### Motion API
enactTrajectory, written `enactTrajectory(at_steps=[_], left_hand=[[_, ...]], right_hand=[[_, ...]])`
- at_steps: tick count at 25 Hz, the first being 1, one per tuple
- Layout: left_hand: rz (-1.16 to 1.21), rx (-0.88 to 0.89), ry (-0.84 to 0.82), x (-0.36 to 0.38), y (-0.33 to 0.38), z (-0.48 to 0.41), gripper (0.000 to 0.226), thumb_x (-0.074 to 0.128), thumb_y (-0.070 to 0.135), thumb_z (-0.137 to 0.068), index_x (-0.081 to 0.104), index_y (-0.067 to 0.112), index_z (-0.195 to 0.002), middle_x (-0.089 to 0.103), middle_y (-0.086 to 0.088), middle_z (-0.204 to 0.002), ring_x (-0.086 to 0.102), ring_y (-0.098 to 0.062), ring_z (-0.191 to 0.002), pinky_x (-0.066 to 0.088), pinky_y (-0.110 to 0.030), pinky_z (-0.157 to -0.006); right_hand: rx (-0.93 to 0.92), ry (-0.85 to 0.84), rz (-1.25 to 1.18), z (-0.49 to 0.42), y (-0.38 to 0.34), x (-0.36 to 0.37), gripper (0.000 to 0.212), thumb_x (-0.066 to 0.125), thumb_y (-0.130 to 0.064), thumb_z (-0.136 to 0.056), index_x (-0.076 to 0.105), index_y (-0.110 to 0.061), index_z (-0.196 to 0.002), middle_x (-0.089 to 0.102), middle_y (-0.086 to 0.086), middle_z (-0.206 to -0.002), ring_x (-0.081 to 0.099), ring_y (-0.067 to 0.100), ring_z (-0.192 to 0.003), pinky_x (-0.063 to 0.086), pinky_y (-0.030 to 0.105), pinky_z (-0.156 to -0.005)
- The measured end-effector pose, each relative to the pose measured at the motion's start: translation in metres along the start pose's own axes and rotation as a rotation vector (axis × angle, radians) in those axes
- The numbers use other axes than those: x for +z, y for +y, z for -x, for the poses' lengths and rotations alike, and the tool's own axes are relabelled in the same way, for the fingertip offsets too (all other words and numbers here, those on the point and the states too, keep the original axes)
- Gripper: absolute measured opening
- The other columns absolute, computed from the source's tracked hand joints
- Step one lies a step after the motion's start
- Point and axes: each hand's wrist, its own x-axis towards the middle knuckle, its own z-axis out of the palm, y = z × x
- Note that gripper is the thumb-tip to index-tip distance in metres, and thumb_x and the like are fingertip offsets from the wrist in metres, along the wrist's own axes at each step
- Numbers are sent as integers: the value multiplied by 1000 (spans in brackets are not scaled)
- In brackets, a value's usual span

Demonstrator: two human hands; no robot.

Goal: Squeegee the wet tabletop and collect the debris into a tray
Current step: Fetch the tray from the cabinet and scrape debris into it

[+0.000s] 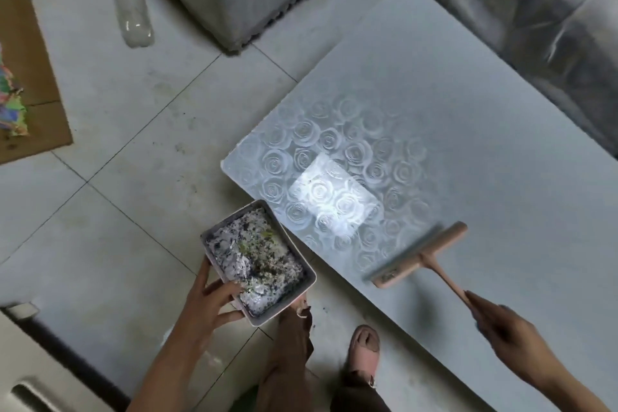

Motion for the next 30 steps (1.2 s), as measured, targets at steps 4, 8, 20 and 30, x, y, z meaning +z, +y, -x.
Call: enactTrajectory(at_steps=[4,8,20,30], left_hand=[[-24,37,-66,42,9,28,76,63,-1,-84,37,44,-139,74,14,-88,73,-14,-77,58,-36,-57],[-64,88,-109,90,5,43,63,60,1,-87,47,50,-124,75,12,-91,73,-16,-77,57,-36,-57],[-185,112,-218,254,-89,84,37,46,3,-90,57,32,-109,71,1,-95,72,-21,-69,59,-32,-55],[-268,75,-307,353,-152,96,32,48,3,-89,57,28,-106,59,-4,-92,65,-21,-66,58,-30,-52]], right_hand=[[-53,7,-116,16,15,21,60,66,-5,-83,49,-26,-136,60,-1,-87,57,18,-78,41,29,-70],[-98,22,-141,32,59,35,54,57,-21,-92,39,-30,-142,60,-5,-101,57,16,-88,46,32,-76],[124,33,-26,172,403,71,47,46,-30,-97,37,-40,-142,48,-20,-91,54,6,-78,48,25,-65],[79,105,-74,171,450,123,46,48,-28,-96,43,-42,-139,49,-20,-88,54,9,-62,45,28,-48]])
